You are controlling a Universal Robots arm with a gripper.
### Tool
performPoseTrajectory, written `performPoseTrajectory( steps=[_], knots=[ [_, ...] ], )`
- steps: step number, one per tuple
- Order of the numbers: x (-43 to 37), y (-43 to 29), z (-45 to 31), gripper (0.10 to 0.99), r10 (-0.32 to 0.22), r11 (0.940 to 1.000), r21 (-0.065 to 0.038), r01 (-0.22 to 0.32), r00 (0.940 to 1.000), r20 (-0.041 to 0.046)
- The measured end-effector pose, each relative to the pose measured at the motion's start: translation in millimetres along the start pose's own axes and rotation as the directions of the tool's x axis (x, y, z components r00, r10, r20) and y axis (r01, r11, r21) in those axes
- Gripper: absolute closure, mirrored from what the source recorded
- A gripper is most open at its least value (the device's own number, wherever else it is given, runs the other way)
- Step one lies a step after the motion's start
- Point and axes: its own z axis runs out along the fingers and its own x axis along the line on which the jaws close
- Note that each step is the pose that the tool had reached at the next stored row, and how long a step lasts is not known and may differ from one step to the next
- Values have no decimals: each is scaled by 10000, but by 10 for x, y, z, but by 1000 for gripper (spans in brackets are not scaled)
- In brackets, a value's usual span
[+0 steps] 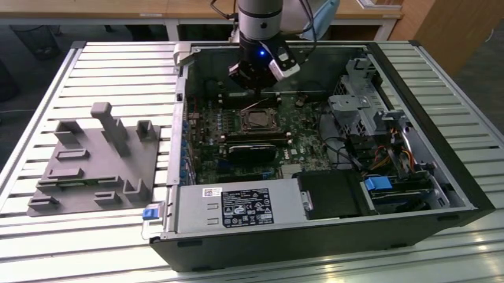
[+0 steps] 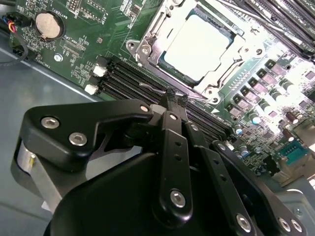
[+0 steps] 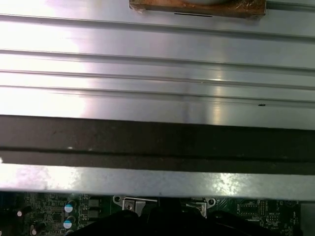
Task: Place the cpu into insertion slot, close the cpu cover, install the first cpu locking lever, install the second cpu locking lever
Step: 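Install the first cpu locking lever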
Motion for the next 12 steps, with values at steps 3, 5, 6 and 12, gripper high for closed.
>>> performPoseTrajectory(
  steps=[3,5,6,12],
  knots=[
    [-2,0,5,980,0,10000,-1,0,10000,1],
    [-2,0,6,980,0,10000,-1,0,10000,1],
    [-3,0,7,980,0,10000,-1,0,10000,1],
    [-16,-2,34,980,0,10000,-3,0,10000,1]
  ],
)
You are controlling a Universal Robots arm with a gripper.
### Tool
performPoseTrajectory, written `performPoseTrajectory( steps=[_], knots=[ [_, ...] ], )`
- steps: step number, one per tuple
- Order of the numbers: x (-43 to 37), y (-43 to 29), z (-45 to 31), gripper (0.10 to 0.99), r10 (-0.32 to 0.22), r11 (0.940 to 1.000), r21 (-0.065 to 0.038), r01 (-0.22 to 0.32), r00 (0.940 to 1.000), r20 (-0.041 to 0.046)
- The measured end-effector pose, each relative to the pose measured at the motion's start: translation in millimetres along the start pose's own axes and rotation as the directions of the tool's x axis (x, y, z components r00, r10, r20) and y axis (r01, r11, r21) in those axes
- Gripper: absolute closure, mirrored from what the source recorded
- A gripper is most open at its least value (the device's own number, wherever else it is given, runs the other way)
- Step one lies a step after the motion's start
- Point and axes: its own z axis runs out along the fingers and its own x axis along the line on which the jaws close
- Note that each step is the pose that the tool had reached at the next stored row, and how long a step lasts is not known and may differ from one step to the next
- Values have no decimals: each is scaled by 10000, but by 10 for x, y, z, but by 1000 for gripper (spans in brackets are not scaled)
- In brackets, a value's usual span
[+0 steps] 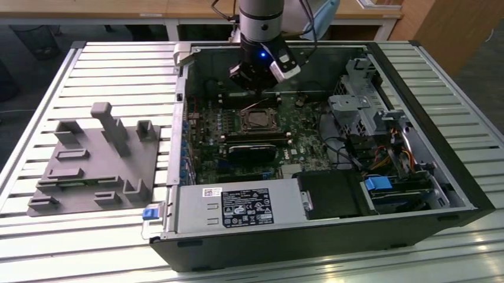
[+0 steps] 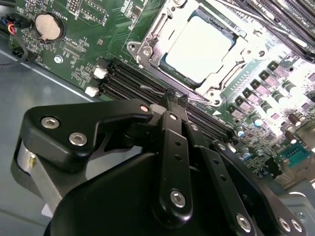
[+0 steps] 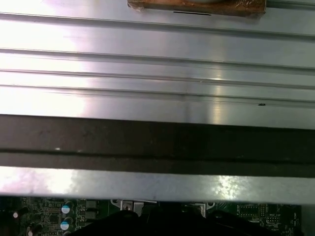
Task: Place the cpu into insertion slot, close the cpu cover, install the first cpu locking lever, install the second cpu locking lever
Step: 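Install the first cpu locking lever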
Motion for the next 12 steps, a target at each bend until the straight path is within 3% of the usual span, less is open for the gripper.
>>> performPoseTrajectory(
  steps=[12],
  knots=[
    [-122,-3,81,980,0,10000,1,0,10000,-2]
  ],
)
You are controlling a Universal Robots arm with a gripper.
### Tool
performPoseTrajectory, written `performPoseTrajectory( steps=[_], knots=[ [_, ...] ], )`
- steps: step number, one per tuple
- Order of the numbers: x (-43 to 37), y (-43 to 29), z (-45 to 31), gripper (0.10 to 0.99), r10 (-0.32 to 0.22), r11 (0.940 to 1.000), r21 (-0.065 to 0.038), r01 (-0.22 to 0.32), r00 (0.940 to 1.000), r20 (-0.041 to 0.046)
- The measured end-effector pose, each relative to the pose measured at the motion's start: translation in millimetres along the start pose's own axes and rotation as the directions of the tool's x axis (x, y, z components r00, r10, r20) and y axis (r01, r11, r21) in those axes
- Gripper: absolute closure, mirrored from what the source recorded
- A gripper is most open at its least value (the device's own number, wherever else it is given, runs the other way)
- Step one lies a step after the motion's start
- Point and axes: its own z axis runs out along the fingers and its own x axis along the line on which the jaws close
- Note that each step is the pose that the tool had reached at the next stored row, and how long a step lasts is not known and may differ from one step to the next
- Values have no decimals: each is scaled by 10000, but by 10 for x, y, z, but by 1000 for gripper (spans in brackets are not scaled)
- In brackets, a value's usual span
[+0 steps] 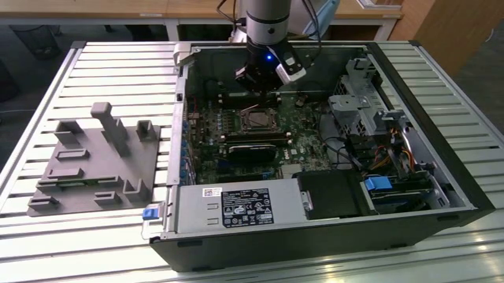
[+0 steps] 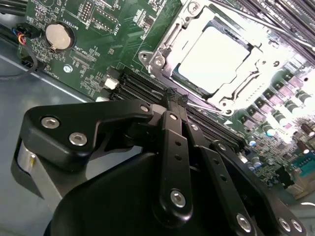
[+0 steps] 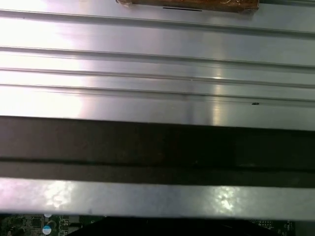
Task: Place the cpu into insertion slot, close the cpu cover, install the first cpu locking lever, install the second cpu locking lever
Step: 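Install the first cpu locking lever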
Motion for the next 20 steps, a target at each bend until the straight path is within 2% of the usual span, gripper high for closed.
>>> performPoseTrajectory(
  steps=[15,20],
  knots=[
    [-47,-11,180,980,4,10000,-2,-4,10000,-63],
    [-55,-13,204,980,5,10000,0,-5,10000,-66]
  ],
)
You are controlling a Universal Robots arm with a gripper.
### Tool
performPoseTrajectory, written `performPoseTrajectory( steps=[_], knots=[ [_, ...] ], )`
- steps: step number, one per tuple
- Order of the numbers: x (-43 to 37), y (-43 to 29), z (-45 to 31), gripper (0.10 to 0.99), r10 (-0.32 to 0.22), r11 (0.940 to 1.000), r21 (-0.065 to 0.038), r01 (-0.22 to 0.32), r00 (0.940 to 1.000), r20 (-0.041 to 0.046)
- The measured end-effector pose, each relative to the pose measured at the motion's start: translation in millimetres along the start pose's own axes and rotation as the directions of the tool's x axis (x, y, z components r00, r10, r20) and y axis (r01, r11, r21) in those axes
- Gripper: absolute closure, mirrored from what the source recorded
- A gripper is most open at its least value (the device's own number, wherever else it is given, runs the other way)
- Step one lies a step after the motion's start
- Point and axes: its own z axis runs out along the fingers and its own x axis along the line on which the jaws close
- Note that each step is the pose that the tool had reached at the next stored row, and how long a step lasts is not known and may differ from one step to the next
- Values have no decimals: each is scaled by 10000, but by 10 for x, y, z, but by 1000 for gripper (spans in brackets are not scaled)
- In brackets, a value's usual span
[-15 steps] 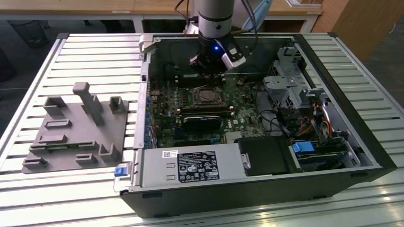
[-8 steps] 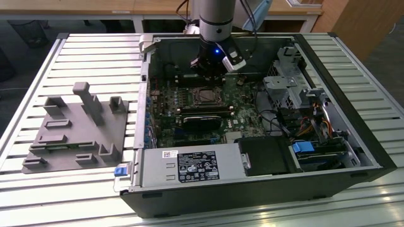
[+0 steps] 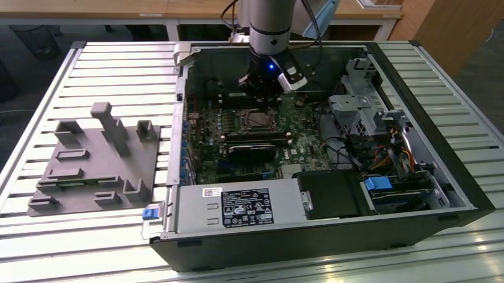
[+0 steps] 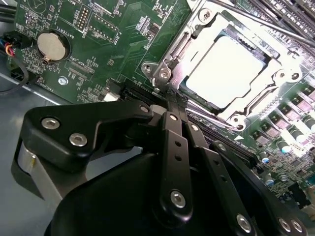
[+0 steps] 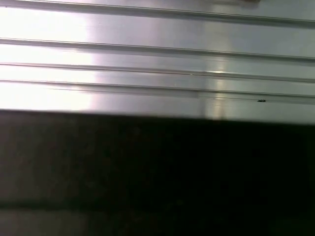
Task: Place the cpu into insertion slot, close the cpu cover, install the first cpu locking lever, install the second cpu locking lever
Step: 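Install the first cpu locking lever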
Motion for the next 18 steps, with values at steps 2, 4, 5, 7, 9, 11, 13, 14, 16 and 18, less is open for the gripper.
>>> performPoseTrajectory(
  steps=[2,4,5,7,9,11,13,14,16,18],
  knots=[
    [0,0,-3,980,1,10000,1,-1,10000,0],
    [-2,2,-20,980,0,10000,-4,0,10000,2],
    [-2,3,-32,980,0,10000,-4,0,10000,2],
    [-3,4,-45,980,0,10000,-3,0,10000,1],
    [-3,4,-46,980,0,10000,-4,0,10000,3],
    [-3,3,-45,980,-2,10000,30,2,10000,1],
    [-3,3,-37,980,-4,10000,87,4,10000,-2],
    [-2,2,-32,980,-5,9999,115,5,10000,-3],
    [-2,2,-22,980,-8,9999,158,8,10000,-4],
    [-1,0,-13,980,-10,9998,211,10,10000,-9]
  ],
)
